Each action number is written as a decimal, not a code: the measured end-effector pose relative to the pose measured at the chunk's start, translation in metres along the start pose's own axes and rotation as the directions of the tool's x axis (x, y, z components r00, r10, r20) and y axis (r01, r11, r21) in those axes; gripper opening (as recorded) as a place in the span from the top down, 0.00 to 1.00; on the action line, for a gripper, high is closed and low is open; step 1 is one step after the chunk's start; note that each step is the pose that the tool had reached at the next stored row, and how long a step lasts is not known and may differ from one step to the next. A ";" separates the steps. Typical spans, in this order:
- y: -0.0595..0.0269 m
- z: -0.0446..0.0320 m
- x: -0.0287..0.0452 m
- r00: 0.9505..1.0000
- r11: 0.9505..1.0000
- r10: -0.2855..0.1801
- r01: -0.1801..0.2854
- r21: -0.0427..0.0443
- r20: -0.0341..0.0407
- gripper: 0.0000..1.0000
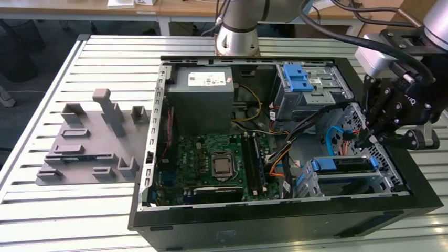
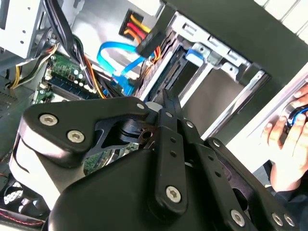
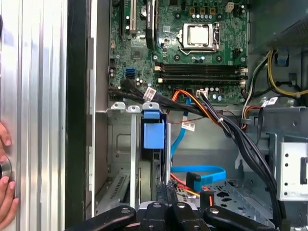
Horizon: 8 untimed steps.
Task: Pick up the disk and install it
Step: 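Insert the first disk wire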
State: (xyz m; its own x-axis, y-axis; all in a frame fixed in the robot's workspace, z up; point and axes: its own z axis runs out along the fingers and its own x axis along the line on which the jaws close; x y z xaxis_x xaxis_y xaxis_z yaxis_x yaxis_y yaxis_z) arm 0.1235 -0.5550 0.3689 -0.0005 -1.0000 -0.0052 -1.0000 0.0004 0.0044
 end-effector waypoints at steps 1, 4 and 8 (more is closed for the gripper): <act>-0.0021 0.0000 -0.0002 1.000 1.000 0.000 0.000 0.000 0.001 0.89; -0.0051 -0.0001 -0.0012 1.000 1.000 0.005 -0.005 0.000 0.001 0.89; -0.0051 0.0000 -0.0015 0.999 0.999 0.048 -0.048 0.000 0.001 0.89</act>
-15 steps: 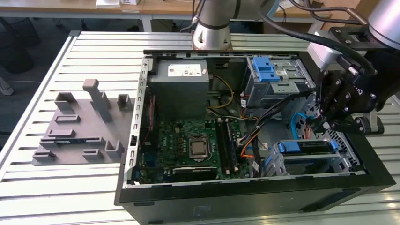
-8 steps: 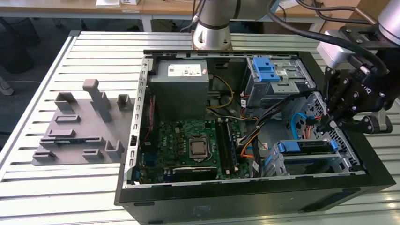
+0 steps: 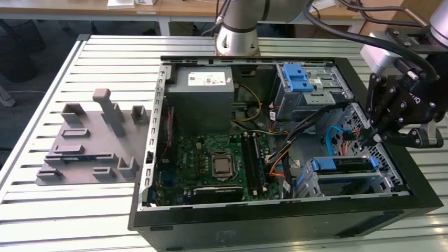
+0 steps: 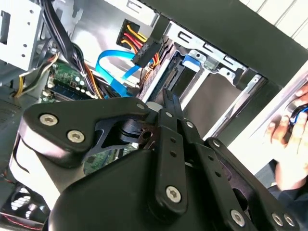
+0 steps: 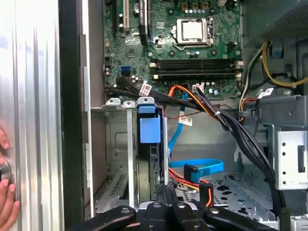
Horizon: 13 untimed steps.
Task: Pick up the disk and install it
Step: 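Insert the first disk wire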
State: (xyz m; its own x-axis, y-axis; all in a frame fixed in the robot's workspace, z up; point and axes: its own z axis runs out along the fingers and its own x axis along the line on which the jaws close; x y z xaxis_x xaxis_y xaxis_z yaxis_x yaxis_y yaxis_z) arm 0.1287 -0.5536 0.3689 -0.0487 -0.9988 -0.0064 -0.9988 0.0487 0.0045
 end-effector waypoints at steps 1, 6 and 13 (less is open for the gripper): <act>0.0000 0.0000 -0.0001 1.000 1.000 0.013 -0.013 0.000 0.000 0.89; 0.0000 0.0001 -0.0004 0.997 0.997 0.078 -0.078 0.000 0.000 0.89; -0.0035 0.0006 -0.0063 0.994 0.994 0.111 -0.111 0.000 0.000 0.89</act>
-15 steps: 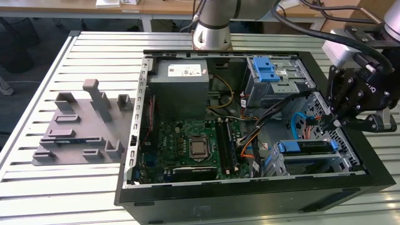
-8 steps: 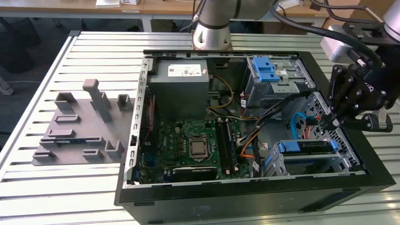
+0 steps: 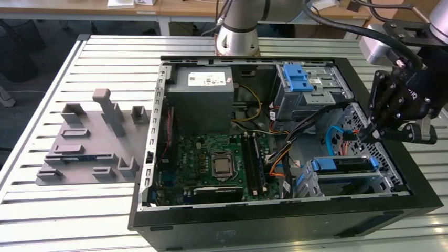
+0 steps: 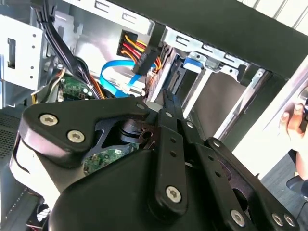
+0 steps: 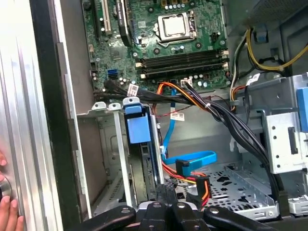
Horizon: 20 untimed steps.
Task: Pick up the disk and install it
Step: 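Insert the first disk wire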
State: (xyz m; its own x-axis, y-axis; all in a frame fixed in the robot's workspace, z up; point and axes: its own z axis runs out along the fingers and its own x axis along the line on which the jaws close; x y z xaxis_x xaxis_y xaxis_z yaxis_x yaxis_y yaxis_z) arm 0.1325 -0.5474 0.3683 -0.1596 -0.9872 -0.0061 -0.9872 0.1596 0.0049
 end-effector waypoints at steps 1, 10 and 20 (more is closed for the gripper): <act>-0.0009 0.0001 -0.0015 1.000 1.000 0.000 0.000 0.000 0.000 0.89; -0.0075 0.0009 -0.0166 1.000 1.000 0.008 -0.008 -0.006 -0.003 0.89; -0.0109 0.0026 -0.0240 0.999 0.999 0.037 -0.037 -0.014 -0.020 0.75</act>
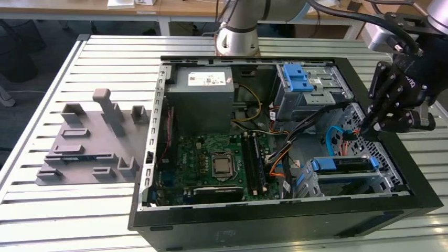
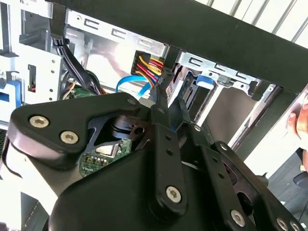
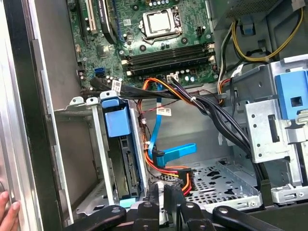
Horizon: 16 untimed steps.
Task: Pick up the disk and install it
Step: 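Insert the first disk wire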
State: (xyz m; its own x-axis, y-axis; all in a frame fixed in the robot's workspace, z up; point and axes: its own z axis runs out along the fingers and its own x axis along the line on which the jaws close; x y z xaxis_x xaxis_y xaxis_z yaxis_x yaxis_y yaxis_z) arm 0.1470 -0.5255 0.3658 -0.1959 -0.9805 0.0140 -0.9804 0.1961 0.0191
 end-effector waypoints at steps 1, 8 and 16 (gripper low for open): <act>-0.0003 0.0003 -0.0012 1.000 1.000 0.000 0.000 -0.002 -0.004 0.75; -0.0014 0.0018 -0.0105 1.000 1.000 0.006 -0.006 -0.003 -0.023 0.75; -0.0032 0.0066 -0.0151 0.999 1.000 0.025 -0.025 -0.003 -0.044 0.75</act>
State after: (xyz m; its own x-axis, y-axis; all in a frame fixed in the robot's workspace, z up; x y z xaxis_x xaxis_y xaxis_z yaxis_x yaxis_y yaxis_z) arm 0.1530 -0.5114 0.3590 -0.2190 -0.9740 0.0587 -0.9751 0.2205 0.0215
